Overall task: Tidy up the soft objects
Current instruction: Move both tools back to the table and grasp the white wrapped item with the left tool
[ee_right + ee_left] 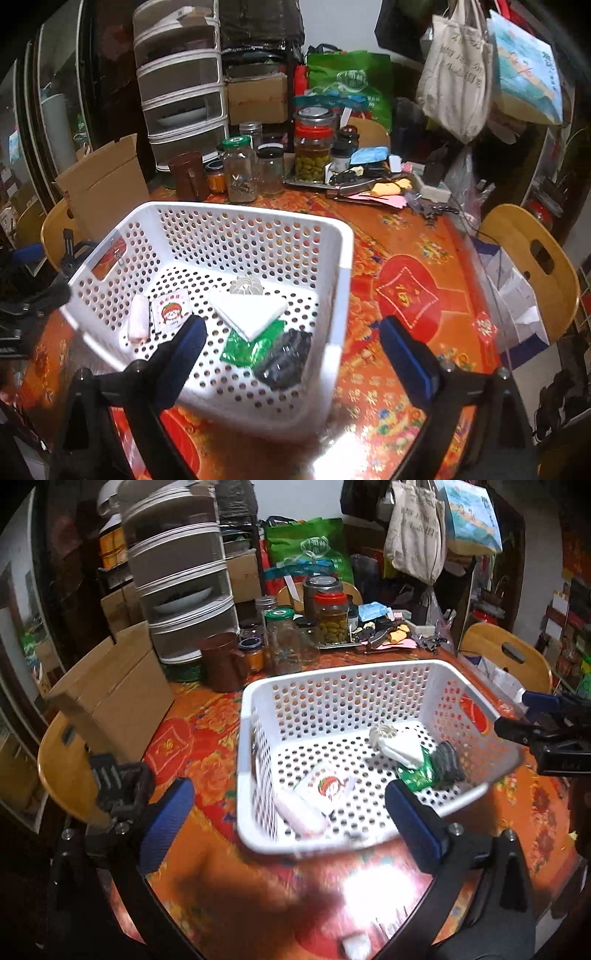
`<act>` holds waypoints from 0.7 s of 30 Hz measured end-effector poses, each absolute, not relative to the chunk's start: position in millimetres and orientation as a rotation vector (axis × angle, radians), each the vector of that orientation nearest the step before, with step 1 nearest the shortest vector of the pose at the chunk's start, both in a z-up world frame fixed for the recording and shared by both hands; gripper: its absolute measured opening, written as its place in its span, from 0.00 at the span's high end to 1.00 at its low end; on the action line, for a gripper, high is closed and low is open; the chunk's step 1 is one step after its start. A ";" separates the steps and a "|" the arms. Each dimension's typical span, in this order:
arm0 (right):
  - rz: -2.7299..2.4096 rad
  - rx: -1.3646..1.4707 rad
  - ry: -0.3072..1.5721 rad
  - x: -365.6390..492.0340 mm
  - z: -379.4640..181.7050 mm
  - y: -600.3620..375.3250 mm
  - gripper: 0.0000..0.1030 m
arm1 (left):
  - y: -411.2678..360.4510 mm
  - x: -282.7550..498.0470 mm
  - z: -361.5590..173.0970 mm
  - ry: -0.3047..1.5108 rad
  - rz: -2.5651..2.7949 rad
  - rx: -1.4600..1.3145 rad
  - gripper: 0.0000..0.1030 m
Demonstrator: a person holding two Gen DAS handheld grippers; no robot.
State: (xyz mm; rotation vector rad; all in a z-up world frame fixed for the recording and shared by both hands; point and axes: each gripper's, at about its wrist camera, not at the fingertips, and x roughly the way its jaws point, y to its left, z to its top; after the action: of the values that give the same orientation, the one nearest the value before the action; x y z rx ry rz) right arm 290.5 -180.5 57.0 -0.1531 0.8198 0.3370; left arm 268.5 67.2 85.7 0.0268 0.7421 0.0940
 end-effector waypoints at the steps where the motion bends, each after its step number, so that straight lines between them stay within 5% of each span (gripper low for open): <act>1: 0.334 -0.152 0.818 286.2 57.3 -182.4 0.08 | 69.3 258.8 86.9 0.736 0.087 0.016 0.01; 9: 0.309 -0.149 0.805 239.8 53.5 -196.7 0.08 | 72.9 192.7 74.0 0.740 0.083 -0.015 0.00; 21: 0.370 -0.124 0.893 162.8 -11.9 -191.9 0.08 | 53.9 156.8 -38.3 0.876 0.006 -0.108 0.01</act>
State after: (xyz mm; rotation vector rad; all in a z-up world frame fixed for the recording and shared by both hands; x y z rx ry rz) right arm 162.8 -191.9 -11.9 -0.1241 0.8930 0.3700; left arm 156.8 53.9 -38.3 -0.1076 0.8763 0.0064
